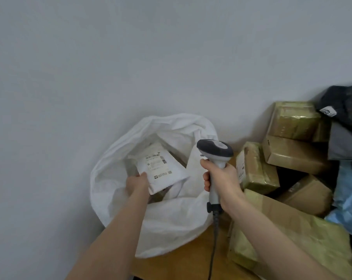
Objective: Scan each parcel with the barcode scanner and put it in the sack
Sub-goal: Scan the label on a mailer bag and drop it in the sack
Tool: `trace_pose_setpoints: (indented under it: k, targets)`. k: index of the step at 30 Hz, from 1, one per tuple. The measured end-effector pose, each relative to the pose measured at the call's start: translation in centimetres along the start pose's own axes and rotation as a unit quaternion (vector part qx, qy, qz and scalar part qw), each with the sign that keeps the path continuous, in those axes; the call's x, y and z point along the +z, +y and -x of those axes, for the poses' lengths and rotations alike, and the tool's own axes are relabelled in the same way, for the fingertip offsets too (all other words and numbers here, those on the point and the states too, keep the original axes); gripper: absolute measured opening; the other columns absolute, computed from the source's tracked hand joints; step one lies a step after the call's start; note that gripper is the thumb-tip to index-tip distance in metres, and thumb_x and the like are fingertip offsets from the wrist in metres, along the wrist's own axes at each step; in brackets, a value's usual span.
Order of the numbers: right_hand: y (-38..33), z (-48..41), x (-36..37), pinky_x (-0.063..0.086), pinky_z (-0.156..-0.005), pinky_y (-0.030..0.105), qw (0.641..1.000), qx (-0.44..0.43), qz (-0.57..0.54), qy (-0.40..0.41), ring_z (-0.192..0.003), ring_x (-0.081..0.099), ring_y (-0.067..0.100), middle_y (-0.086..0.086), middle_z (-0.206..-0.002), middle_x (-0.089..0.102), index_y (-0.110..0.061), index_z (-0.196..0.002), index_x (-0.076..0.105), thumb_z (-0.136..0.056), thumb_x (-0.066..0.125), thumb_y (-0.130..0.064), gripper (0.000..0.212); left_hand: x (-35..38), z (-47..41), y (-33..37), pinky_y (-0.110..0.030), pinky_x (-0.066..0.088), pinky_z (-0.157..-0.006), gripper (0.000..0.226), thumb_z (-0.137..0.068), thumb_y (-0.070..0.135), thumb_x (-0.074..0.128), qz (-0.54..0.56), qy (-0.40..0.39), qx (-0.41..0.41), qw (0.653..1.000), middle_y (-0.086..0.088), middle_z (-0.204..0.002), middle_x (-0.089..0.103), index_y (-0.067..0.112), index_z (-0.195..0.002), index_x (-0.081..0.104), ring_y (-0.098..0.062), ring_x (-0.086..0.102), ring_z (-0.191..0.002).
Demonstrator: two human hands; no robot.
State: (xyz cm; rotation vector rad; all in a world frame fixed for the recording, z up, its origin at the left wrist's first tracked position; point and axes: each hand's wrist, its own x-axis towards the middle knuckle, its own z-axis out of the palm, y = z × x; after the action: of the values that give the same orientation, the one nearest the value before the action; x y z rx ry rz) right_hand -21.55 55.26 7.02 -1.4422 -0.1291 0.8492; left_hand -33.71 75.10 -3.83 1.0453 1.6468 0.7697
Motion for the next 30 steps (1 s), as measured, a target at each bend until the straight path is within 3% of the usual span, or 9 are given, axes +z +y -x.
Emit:
trace_pose_setpoints:
  k: [4,9,12,15,19,25,30]
  targets:
    - [0.9,-2.4,1.2,0.047,-0.041,0.021,1.0,0.024,0.013,0.01,-0.038,0.051,0.009,0.001,-0.049,0.058,-0.008,-0.086,0.063,-0.086,0.071,-0.021,0.015,2.6,-3.6,0.6,-0.03,0.046,-0.067,0.023,-0.092,0.027,0.061,-0.073,0.03,0.028,0.996,-0.011,-0.092,0.069,0.012,-0.107,0.069,-0.028,0.062,-0.075]
    - [1.7,-4.6,1.6,0.046,-0.042,0.022,0.999,0.032,0.018,0.023,-0.04,0.05,0.01,0.001,-0.05,0.058,-0.01,-0.088,0.063,-0.088,0.07,-0.02,0.012,7.4,-4.7,-0.8,-0.038,0.056,-0.081,0.012,-0.087,0.018,0.064,-0.197,-0.099,0.04,0.975,-0.014,-0.095,0.072,0.007,-0.09,0.068,-0.031,0.068,-0.086]
    - [1.9,-5.6,1.4,0.046,-0.043,0.022,0.999,0.036,0.024,0.032,-0.04,0.051,0.01,0.001,-0.05,0.058,-0.01,-0.089,0.063,-0.087,0.07,-0.02,0.012,8.4,-4.3,-1.3,-0.041,0.054,-0.086,0.033,-0.085,0.019,0.067,-0.24,-0.124,0.033,0.962,-0.018,-0.109,0.067,0.001,-0.113,0.06,-0.033,0.067,-0.096]
    - [1.8,-6.4,1.0,0.046,-0.041,0.022,0.998,0.039,0.021,0.046,-0.039,0.051,0.009,0.0,-0.049,0.058,-0.011,-0.087,0.063,-0.086,0.071,-0.019,0.012,8.2,-4.3,-0.1,-0.042,0.047,-0.086,0.065,-0.085,0.025,0.07,-0.316,-0.077,0.125,0.937,-0.018,-0.138,0.042,0.01,-0.139,0.038,-0.038,0.054,-0.116]
    - [1.5,-6.6,0.5,0.046,-0.041,0.023,0.997,0.046,0.004,0.059,-0.039,0.051,0.01,0.001,-0.049,0.058,-0.011,-0.085,0.063,-0.086,0.071,-0.018,0.012,9.0,-4.0,0.9,-0.044,0.045,-0.093,0.055,-0.091,0.025,0.063,-0.371,-0.107,0.191,0.903,-0.015,-0.142,0.035,0.018,-0.141,0.041,-0.034,0.044,-0.125]
    - [0.4,-4.4,-1.9,0.046,-0.041,0.022,0.996,0.04,-0.018,0.084,-0.038,0.05,0.009,0.0,-0.048,0.056,-0.009,-0.089,0.062,-0.087,0.07,-0.019,0.013,10.8,0.7,2.5,-0.041,0.044,-0.09,0.049,-0.092,0.027,0.062,-0.414,-0.141,0.296,0.849,-0.011,-0.14,0.035,0.015,-0.137,0.045,-0.029,0.043,-0.124]
    - [-0.9,-1.0,-4.7,0.044,-0.046,0.027,0.995,0.052,-0.064,0.064,-0.045,0.049,0.015,0.004,-0.053,0.054,-0.006,-0.093,0.062,-0.087,0.071,-0.021,0.018,11.3,6.4,4.2,-0.039,0.043,-0.09,0.046,-0.092,0.028,0.061,-0.403,-0.143,0.356,0.831,-0.009,-0.14,0.037,0.017,-0.134,0.047,-0.027,0.042,-0.125]
